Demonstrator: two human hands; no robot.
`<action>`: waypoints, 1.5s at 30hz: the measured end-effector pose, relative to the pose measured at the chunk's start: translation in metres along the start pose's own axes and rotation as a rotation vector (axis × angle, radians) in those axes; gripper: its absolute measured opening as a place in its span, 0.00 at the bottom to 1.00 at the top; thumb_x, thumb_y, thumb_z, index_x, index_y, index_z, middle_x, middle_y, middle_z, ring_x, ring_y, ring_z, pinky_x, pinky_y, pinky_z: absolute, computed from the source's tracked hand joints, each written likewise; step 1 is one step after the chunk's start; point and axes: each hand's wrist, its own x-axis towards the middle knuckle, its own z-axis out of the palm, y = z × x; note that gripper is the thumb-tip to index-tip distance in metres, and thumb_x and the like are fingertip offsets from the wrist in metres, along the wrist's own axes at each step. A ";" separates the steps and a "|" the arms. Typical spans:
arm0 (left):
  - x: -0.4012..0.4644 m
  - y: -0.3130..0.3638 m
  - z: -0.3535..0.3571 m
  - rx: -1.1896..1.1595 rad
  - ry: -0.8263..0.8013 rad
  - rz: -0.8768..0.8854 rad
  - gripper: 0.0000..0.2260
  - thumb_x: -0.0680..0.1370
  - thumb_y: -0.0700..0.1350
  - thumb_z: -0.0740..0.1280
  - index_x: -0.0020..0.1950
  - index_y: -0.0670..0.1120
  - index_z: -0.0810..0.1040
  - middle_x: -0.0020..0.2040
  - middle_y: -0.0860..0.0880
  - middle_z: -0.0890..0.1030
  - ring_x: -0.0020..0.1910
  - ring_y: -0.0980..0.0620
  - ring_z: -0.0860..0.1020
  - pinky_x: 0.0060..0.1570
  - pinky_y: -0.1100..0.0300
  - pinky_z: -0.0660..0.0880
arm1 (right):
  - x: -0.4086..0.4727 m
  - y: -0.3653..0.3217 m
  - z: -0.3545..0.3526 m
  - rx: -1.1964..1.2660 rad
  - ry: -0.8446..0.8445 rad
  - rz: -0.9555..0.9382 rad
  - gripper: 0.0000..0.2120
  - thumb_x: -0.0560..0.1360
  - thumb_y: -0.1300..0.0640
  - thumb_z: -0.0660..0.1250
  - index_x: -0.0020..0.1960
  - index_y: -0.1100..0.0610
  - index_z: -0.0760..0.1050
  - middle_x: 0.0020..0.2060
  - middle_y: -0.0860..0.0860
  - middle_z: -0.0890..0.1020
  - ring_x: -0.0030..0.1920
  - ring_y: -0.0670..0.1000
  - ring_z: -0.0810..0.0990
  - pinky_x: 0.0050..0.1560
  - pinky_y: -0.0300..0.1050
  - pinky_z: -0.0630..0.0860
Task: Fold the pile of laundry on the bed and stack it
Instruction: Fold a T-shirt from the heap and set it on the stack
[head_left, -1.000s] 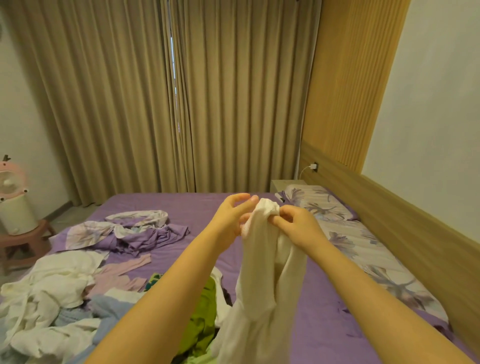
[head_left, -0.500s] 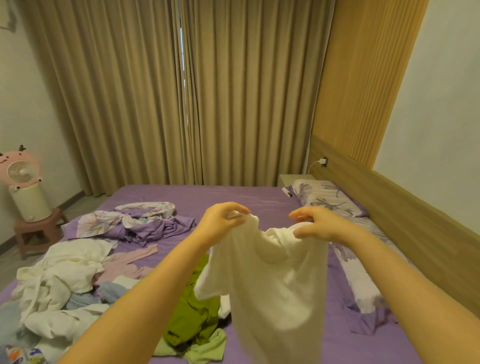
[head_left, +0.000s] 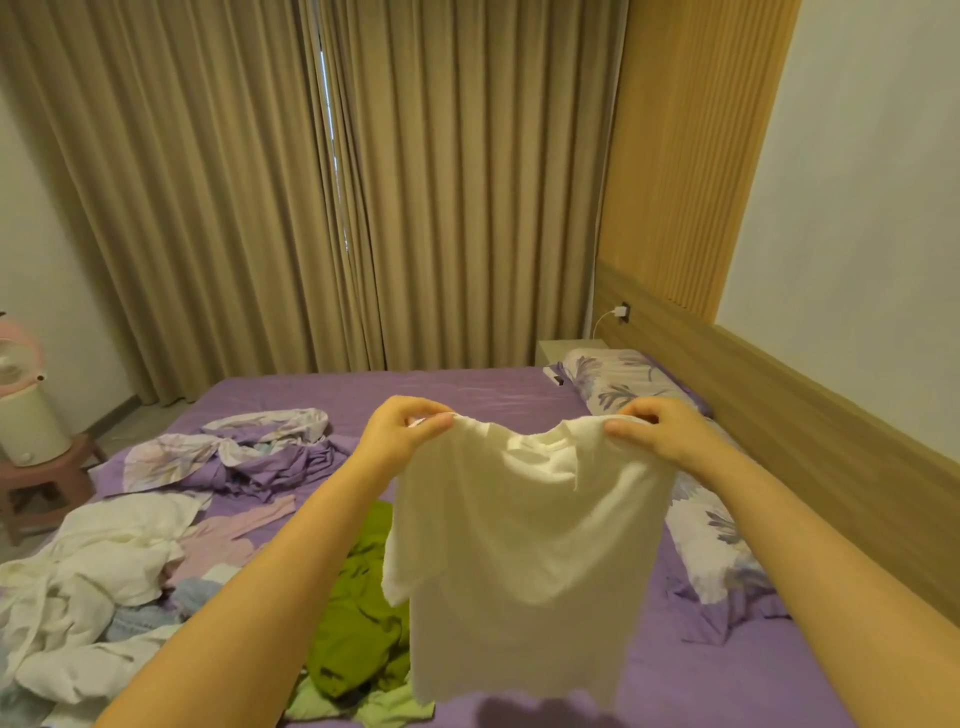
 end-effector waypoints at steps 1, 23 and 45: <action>0.001 0.000 -0.002 -0.062 0.012 -0.068 0.02 0.75 0.45 0.71 0.43 0.49 0.83 0.40 0.57 0.81 0.40 0.64 0.77 0.41 0.70 0.73 | 0.000 0.003 -0.002 -0.006 0.031 -0.004 0.08 0.73 0.49 0.71 0.42 0.54 0.81 0.40 0.51 0.82 0.42 0.49 0.78 0.42 0.43 0.72; 0.003 0.007 0.014 0.158 0.045 -0.067 0.17 0.82 0.51 0.58 0.41 0.39 0.70 0.35 0.46 0.67 0.33 0.52 0.65 0.33 0.57 0.60 | -0.012 0.022 -0.015 0.146 0.294 -0.102 0.09 0.79 0.51 0.63 0.51 0.54 0.80 0.39 0.45 0.79 0.41 0.44 0.75 0.41 0.37 0.69; -0.029 -0.008 0.015 -0.077 -0.205 -0.186 0.15 0.80 0.51 0.63 0.39 0.43 0.76 0.34 0.47 0.75 0.32 0.51 0.71 0.36 0.57 0.69 | -0.066 0.022 0.011 0.227 0.264 0.000 0.06 0.77 0.52 0.67 0.43 0.51 0.81 0.40 0.58 0.82 0.41 0.48 0.75 0.45 0.45 0.71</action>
